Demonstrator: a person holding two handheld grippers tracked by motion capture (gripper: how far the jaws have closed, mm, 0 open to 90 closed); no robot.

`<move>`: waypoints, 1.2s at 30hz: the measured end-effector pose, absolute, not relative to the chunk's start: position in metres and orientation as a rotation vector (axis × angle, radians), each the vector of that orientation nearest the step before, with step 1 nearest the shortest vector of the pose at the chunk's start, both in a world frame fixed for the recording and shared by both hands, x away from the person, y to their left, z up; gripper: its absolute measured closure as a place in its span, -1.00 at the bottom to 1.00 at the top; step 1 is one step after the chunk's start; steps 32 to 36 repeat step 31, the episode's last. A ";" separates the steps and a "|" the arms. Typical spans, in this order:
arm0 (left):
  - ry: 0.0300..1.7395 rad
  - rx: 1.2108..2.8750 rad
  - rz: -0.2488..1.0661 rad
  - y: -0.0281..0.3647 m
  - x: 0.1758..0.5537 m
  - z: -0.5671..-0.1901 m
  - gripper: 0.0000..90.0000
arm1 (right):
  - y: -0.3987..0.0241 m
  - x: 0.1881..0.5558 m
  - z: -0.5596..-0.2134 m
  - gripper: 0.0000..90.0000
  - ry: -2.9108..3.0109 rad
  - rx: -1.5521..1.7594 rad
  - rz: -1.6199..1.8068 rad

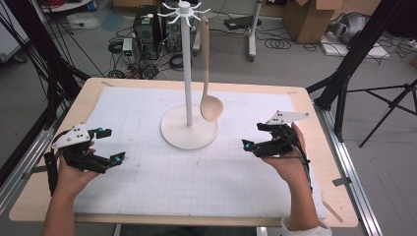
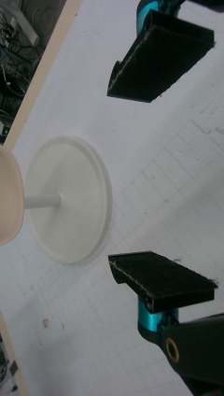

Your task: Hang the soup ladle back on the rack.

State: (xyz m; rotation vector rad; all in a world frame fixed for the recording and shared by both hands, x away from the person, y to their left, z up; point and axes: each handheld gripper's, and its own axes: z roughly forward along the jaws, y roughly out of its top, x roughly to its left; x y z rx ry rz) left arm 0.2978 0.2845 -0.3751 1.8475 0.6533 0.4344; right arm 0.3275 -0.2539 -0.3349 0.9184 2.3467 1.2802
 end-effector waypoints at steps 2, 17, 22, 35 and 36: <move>0.646 1.856 0.429 0.282 0.298 -0.376 -0.95 | -0.257 0.326 -0.341 -0.67 2.330 0.935 1.289; 0.630 1.882 0.408 0.273 0.300 -0.380 -0.95 | -0.262 0.327 -0.358 -0.66 2.341 1.018 1.263; 0.629 1.882 0.407 0.272 0.300 -0.380 -0.95 | -0.262 0.328 -0.360 -0.66 2.346 1.027 1.255; 0.626 1.888 0.407 0.272 0.301 -0.380 -0.95 | -0.261 0.330 -0.362 -0.66 2.354 1.032 1.226; 0.626 1.888 0.407 0.272 0.301 -0.380 -0.95 | -0.261 0.330 -0.362 -0.66 2.354 1.032 1.226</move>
